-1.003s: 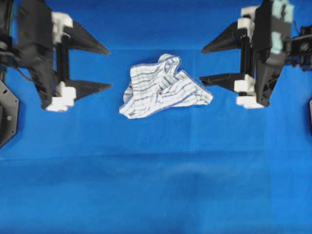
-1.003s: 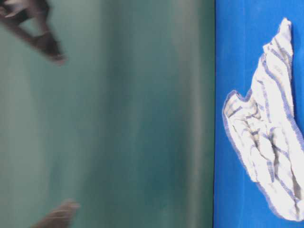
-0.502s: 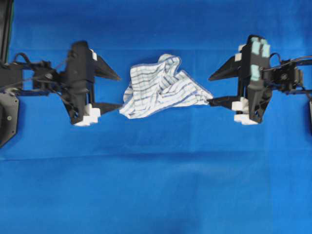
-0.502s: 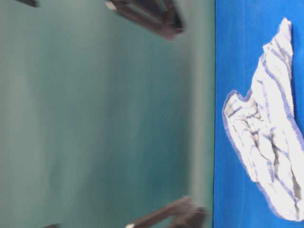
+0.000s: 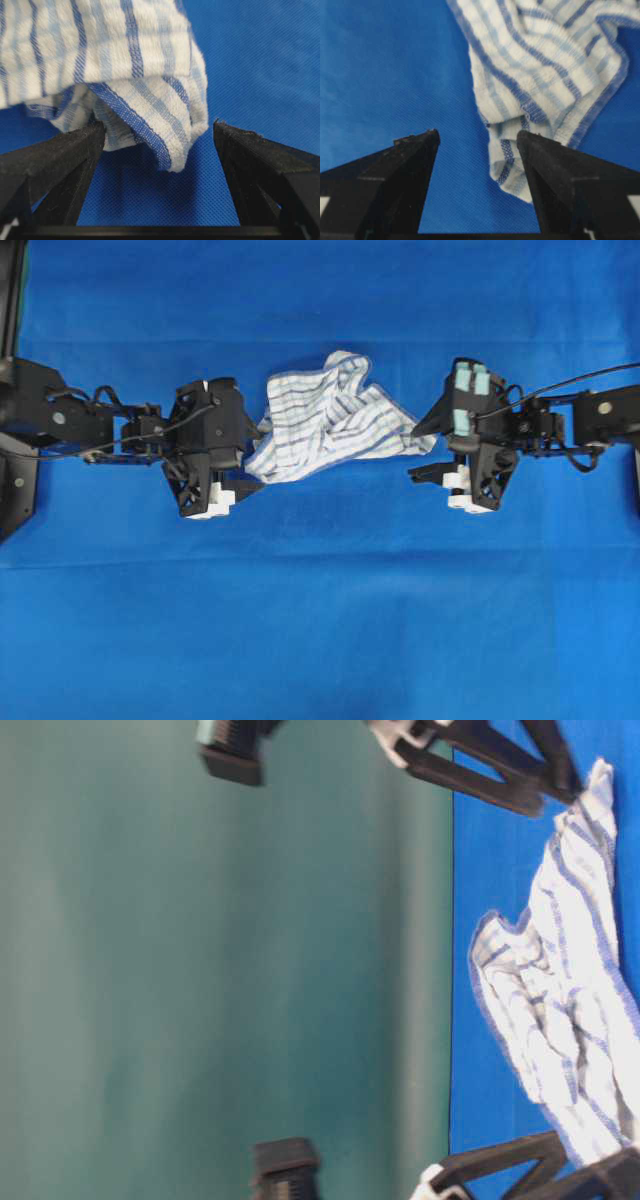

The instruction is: Lift the towel with both arms.

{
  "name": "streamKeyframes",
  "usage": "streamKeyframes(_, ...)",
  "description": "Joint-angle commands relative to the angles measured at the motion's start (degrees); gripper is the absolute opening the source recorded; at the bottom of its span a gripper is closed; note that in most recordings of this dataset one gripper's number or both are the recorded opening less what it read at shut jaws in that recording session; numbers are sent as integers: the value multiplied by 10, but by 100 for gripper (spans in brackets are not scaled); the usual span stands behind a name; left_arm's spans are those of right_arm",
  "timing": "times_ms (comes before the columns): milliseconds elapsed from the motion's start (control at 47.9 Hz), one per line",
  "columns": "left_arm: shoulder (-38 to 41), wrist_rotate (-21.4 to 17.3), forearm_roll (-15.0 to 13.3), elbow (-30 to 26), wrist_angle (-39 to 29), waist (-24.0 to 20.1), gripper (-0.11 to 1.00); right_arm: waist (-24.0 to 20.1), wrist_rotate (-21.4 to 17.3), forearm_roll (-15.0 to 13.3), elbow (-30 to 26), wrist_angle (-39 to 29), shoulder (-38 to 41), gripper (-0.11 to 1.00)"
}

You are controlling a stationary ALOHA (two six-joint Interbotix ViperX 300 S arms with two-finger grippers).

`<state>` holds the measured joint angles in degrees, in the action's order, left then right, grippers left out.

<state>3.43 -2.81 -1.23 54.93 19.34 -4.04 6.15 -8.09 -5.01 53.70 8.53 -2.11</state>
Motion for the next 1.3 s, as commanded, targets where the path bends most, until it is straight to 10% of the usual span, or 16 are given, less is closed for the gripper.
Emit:
streamKeyframes(0, 14, 0, 0, -9, 19, 1, 92, 5, -1, 3, -15, 14, 13, 66)
streamKeyframes(460, 31, 0, -1, -10, 21, 1, 83, 27, 0, 4, -27, 13, 47, 63)
streamKeyframes(773, 16, 0, -1, -11, -3, 1, 6, 43, 0, 4, -25, 12, 47, 4)
streamKeyframes(1275, -182, 0, -2, -43, -189, -11, 5, 38, -6, 4, -68, -91, -100, 4)
